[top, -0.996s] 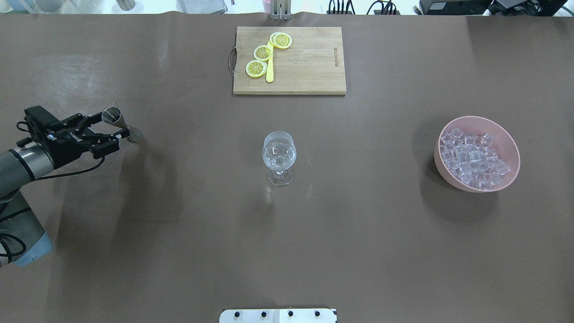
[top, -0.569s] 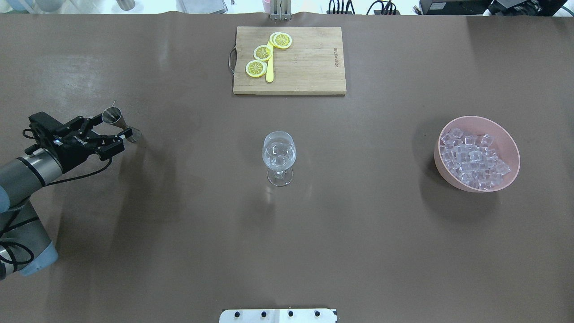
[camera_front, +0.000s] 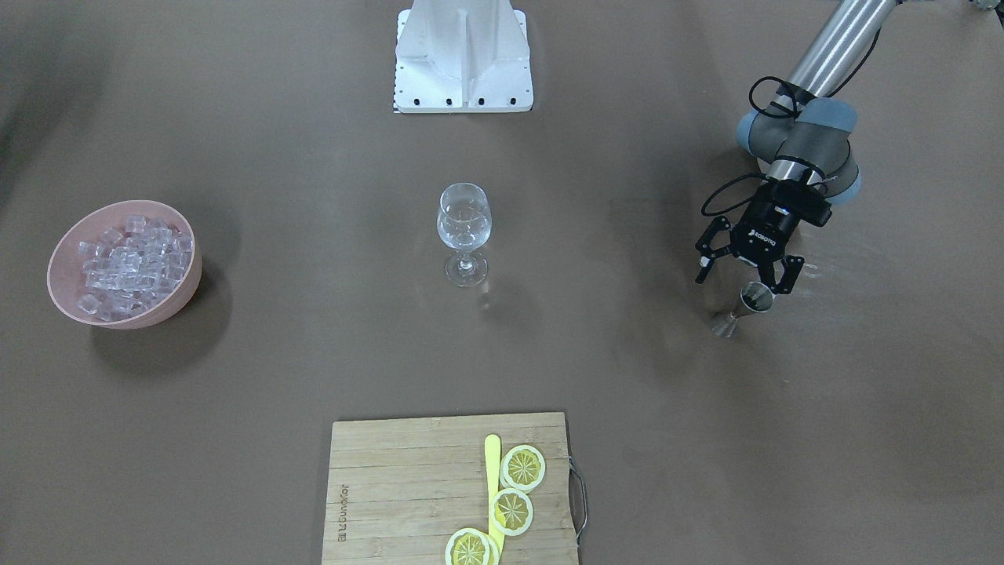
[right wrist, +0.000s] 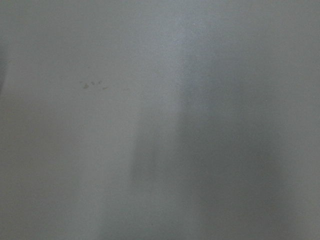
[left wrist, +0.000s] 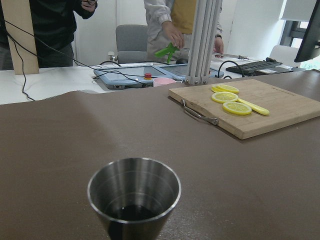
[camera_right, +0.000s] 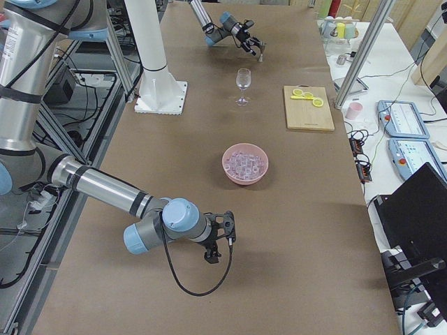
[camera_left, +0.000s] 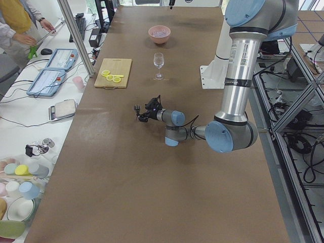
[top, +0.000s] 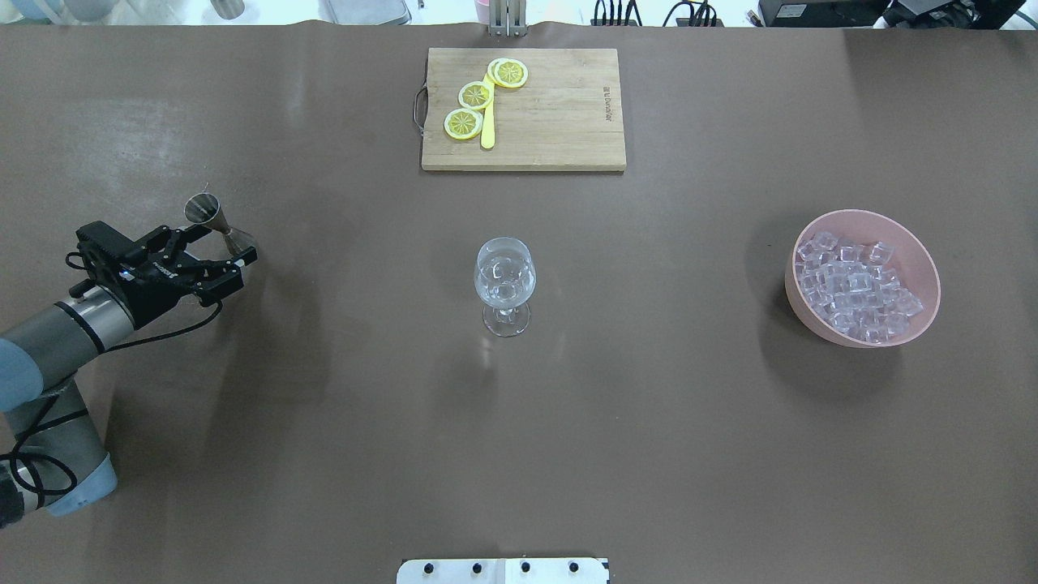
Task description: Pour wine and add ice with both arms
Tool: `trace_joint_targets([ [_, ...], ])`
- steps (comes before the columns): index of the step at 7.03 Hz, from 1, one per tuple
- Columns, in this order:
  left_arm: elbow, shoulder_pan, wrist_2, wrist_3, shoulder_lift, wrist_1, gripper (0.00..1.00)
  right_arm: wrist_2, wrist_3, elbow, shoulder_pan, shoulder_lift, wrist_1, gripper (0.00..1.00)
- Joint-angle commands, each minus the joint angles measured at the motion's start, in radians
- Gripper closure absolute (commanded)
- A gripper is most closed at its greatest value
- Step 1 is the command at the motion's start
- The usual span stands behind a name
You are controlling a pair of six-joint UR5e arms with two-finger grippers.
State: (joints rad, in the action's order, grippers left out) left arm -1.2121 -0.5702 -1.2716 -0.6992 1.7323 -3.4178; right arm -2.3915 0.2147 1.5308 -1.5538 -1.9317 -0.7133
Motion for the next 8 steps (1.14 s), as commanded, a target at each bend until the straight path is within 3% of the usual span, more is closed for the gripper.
trace_joint_targets([
  [1, 0.002, 0.0, 0.001, 0.0, 0.015, 0.003, 0.03, 0.0, 0.0, 0.002, 0.0, -0.003, 0.0, 0.0],
  [3, 0.003, -0.022, 0.006, -0.002, 0.015, 0.005, 0.03, 0.0, 0.0, 0.003, 0.0, -0.003, 0.0, 0.0],
  [8, 0.023, -0.011, 0.127, -0.005, 0.018, 0.031, 0.03, 0.0, 0.0, 0.003, 0.0, -0.004, 0.0, 0.0],
])
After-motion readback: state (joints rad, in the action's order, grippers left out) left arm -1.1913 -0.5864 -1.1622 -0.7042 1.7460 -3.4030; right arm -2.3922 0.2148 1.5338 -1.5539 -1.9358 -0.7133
